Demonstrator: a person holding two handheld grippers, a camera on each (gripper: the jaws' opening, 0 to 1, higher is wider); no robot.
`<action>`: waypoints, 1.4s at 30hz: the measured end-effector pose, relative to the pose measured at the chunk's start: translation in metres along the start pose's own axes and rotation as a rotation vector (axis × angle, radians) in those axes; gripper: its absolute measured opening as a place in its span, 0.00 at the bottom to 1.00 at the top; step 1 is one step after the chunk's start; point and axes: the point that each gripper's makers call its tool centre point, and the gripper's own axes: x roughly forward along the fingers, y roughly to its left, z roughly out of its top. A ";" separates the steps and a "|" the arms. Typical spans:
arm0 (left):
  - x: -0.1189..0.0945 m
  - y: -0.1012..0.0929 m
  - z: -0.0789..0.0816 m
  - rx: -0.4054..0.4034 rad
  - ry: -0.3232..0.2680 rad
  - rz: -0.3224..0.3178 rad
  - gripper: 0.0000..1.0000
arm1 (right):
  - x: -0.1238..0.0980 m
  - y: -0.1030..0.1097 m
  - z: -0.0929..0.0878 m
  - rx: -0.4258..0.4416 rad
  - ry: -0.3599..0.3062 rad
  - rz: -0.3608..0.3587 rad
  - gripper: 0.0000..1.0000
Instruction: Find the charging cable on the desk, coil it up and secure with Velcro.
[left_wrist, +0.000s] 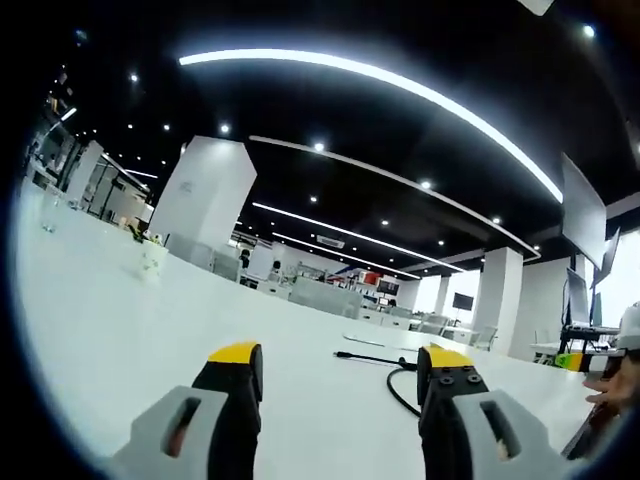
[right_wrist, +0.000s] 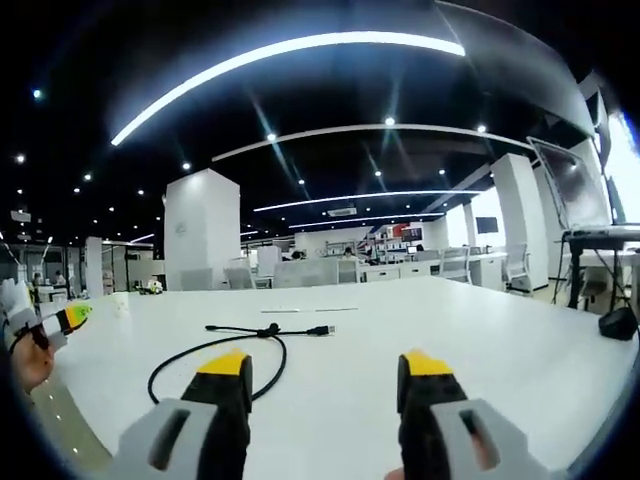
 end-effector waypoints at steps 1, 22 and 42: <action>-0.001 0.001 0.000 0.001 -0.002 0.002 0.63 | -0.002 0.002 0.000 0.002 -0.001 0.000 0.60; -0.008 -0.005 0.000 -0.064 -0.024 -0.028 0.62 | -0.008 0.002 0.000 0.038 -0.007 -0.016 0.61; -0.011 -0.005 -0.002 -0.088 -0.019 -0.027 0.62 | -0.011 0.006 0.003 0.022 -0.015 -0.010 0.62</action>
